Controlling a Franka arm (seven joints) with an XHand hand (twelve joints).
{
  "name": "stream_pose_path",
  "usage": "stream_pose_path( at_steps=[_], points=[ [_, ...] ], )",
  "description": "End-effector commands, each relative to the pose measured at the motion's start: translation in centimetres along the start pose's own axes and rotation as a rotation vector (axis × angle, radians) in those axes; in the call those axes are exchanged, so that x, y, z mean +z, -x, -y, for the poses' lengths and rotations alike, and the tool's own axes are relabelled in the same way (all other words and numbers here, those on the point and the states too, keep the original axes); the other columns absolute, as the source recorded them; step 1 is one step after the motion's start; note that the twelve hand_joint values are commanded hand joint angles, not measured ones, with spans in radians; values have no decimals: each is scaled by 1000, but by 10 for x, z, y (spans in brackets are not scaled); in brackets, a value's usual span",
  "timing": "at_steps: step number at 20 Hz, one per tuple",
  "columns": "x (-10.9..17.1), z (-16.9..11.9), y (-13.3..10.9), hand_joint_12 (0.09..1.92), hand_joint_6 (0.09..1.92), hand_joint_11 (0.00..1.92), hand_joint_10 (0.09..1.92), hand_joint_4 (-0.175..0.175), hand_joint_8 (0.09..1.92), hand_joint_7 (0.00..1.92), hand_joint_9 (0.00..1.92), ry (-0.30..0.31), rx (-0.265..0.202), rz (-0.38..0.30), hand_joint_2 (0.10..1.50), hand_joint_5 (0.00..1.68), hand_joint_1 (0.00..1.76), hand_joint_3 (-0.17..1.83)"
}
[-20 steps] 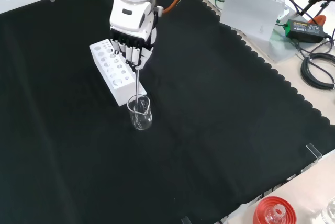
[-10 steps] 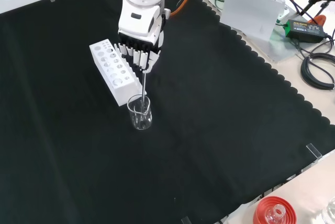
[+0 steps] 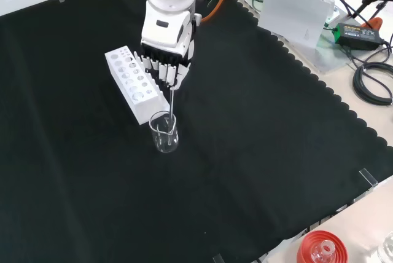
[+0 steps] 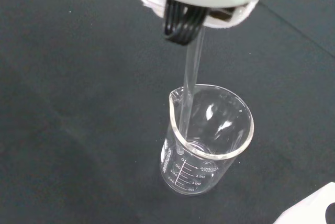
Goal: Stir in the beaker to the left of the white test tube rack with the glass rod.
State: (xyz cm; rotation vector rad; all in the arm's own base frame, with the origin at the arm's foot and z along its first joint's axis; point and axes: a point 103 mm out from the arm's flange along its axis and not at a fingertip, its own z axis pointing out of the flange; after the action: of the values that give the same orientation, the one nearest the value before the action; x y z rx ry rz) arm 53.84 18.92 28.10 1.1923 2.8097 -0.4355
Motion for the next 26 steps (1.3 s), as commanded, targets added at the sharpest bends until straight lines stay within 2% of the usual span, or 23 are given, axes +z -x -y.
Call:
stream_pose_path(
  at_steps=[1,7,12,19,26],
  points=[
    [-1,-17,9,770,602,1613,639,-175,848,1336,1710,2,-16,12,619,1196,1327,748],
    [2,-18,24,770,603,1613,640,-175,848,1335,1710,-9,-16,-13,620,1196,1327,748],
    [10,-9,41,770,603,1613,640,-175,849,1335,1710,-16,8,-3,620,1195,1327,748],
    [12,8,41,770,603,1613,640,-175,849,1335,1710,-32,37,-2,620,1195,1327,748],
    [11,24,25,771,604,1613,640,-175,849,1335,1710,-29,46,-5,620,1195,1327,748]
  ],
)
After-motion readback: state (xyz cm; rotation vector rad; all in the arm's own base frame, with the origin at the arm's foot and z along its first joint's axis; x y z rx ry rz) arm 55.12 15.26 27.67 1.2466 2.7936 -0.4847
